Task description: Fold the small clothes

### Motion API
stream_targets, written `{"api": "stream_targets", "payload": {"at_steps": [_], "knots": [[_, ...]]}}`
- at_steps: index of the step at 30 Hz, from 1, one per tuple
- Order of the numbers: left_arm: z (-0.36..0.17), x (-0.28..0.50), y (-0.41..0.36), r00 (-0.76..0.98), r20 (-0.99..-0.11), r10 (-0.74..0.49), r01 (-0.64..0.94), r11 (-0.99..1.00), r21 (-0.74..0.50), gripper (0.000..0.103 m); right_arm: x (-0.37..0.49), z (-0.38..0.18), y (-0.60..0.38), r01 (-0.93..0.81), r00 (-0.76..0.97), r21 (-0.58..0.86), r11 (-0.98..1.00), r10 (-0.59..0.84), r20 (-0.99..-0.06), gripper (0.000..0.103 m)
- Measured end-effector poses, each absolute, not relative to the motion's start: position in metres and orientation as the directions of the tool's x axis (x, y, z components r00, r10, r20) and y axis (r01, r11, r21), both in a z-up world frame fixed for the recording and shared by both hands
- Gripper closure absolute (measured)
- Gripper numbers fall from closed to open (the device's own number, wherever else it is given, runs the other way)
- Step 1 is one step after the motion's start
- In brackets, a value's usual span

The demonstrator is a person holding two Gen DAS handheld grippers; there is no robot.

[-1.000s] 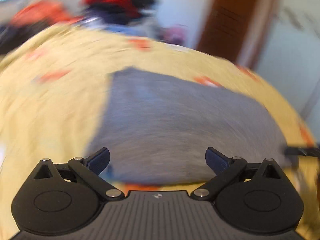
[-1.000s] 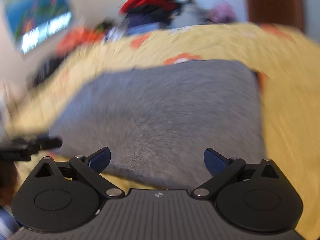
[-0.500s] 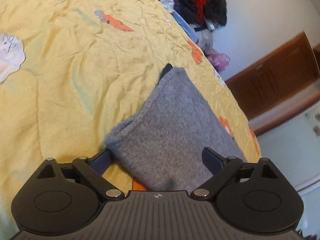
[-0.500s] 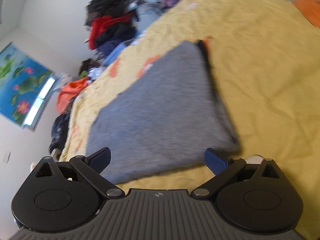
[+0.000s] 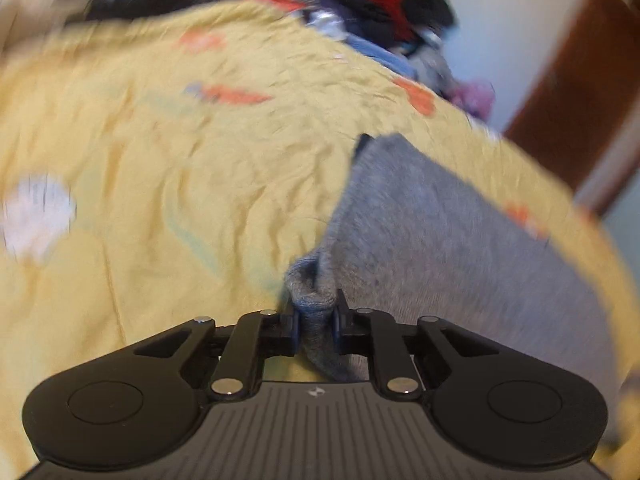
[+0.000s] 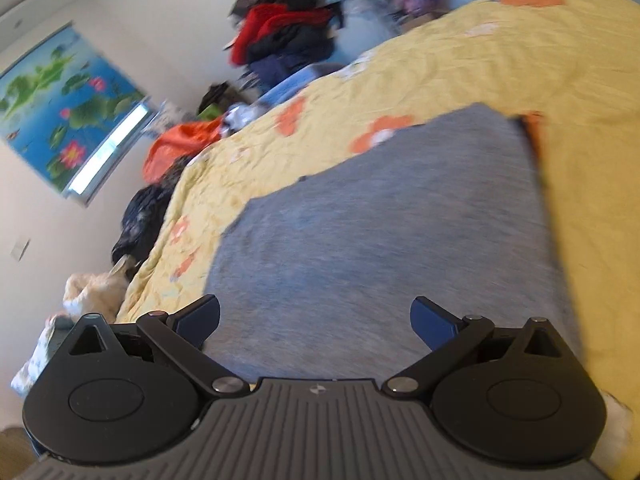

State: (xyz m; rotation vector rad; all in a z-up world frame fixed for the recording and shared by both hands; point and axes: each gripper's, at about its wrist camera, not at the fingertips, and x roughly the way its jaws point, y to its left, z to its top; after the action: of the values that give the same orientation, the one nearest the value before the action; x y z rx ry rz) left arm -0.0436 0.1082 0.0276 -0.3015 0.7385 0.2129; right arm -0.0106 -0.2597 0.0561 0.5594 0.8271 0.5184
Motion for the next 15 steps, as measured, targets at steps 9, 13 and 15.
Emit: {"api": "stream_targets", "payload": {"at_steps": [9,13,15], "knots": [[0.02,-0.073,0.035,0.865,-0.48,0.15,-0.061,0.979,0.196,0.094,0.094,0.079,-0.111,-0.438,0.333,0.539,0.719,0.687,-0.646,0.001],[0.02,-0.074,0.029,0.881,-0.457,0.124,-0.028,0.977,0.211,0.094,0.126,0.071,-0.042,-0.461,0.218,0.545,0.7,0.685,-0.695,0.004],[0.019,-0.072,0.029,0.879,-0.461,0.122,-0.027,0.978,0.207,0.094,0.133,0.065,-0.008,-0.496,0.186,0.503,0.708,0.652,-0.735,0.01]]}}
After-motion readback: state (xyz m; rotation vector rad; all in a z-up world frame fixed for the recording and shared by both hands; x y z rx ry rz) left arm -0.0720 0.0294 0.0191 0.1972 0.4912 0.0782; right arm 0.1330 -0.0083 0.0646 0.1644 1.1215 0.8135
